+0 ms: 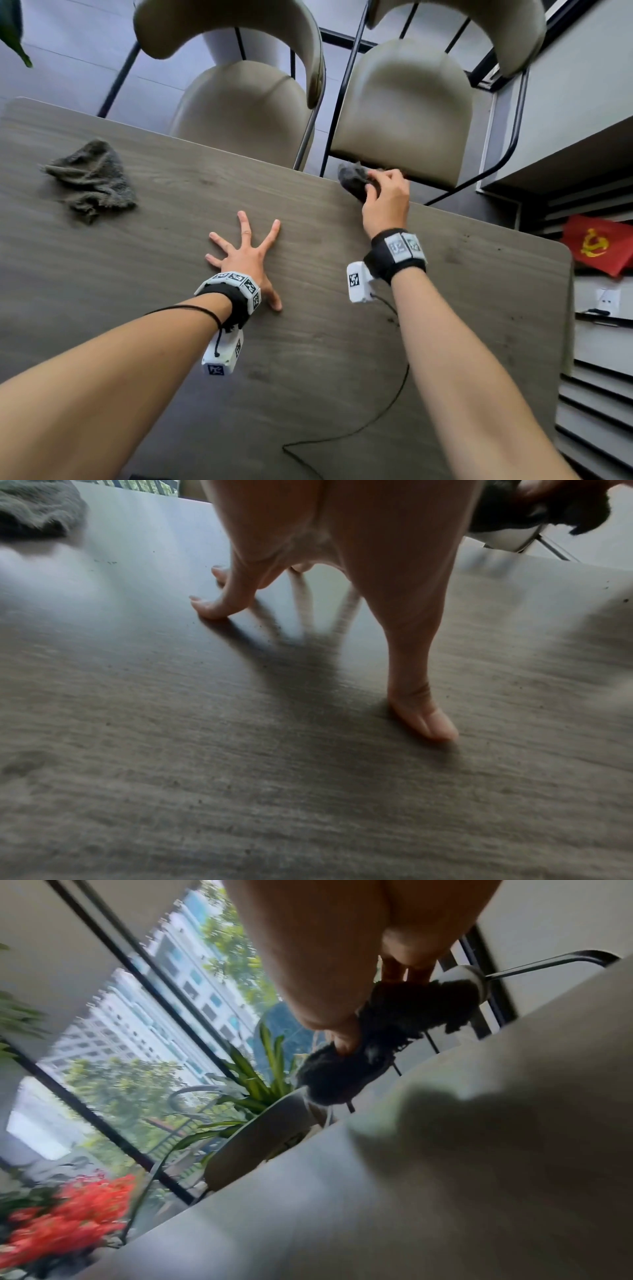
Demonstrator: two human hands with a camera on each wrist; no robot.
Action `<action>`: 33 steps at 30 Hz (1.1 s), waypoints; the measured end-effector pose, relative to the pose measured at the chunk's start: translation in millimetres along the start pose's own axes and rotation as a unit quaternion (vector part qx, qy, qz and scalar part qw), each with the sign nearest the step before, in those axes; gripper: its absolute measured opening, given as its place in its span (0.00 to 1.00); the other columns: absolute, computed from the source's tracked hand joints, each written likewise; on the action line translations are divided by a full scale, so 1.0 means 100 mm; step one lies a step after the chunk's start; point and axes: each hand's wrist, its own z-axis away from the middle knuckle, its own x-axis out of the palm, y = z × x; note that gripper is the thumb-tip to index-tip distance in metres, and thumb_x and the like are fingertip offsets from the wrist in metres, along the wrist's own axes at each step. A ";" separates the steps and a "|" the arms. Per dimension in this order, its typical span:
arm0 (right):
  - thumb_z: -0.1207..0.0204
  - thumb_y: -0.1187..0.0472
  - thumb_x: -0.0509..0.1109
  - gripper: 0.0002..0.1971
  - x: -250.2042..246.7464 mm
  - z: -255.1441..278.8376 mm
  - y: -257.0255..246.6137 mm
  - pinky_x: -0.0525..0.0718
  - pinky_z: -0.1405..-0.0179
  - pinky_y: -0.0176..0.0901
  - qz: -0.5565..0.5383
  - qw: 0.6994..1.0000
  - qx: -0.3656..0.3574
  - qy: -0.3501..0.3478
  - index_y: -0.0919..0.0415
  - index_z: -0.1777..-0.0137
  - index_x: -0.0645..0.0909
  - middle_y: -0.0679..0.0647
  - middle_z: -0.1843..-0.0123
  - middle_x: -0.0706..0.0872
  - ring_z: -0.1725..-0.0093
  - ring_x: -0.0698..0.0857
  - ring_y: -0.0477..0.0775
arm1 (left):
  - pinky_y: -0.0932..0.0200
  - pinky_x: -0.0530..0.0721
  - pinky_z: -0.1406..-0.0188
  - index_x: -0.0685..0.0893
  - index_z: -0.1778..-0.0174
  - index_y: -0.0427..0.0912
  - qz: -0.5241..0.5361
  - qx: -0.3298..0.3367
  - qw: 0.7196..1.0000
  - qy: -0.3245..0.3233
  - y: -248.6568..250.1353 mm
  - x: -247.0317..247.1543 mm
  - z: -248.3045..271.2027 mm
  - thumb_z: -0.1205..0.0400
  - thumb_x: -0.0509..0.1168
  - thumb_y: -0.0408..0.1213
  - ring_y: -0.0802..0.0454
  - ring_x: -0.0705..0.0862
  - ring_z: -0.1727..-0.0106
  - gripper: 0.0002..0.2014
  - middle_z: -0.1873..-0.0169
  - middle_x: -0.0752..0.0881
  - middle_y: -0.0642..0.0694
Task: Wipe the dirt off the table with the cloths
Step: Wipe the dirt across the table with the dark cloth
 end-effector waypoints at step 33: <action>0.25 0.74 0.67 0.19 -0.02 0.75 0.61 0.85 0.44 0.46 0.027 0.999 -0.004 0.046 0.54 0.42 0.89 0.51 0.41 0.90 0.38 0.87 0.55 | 0.13 0.51 0.25 0.29 0.17 0.70 -0.022 0.029 0.996 0.078 0.72 0.23 -0.20 0.55 0.79 0.76 0.13 0.33 0.20 0.80 0.19 0.23 0.30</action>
